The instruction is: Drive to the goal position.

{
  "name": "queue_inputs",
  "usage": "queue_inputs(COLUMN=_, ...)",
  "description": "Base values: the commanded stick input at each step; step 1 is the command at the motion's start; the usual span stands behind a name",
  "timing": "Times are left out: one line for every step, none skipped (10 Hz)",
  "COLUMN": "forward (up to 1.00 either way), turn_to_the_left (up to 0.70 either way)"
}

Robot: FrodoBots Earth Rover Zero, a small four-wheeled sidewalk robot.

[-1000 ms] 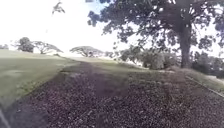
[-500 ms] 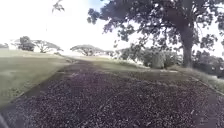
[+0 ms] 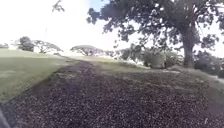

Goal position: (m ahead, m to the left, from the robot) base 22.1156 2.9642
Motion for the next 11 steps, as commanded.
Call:
queue_inputs(forward=0.5, turn_to_the_left=0.0)
queue_inputs(forward=0.5, turn_to_the_left=0.04)
queue_inputs(forward=0.5, turn_to_the_left=0.33)
queue_inputs(forward=0.5, turn_to_the_left=0.5)
queue_inputs(forward=0.5, turn_to_the_left=0.5)
queue_inputs(forward=0.5, turn_to_the_left=0.5)
queue_inputs(forward=0.5, turn_to_the_left=0.5)
queue_inputs(forward=0.5, turn_to_the_left=0.5)
queue_inputs(forward=0.5, turn_to_the_left=0.5)
queue_inputs(forward=0.5, turn_to_the_left=0.5)
queue_inputs(forward=0.5, turn_to_the_left=0.08)
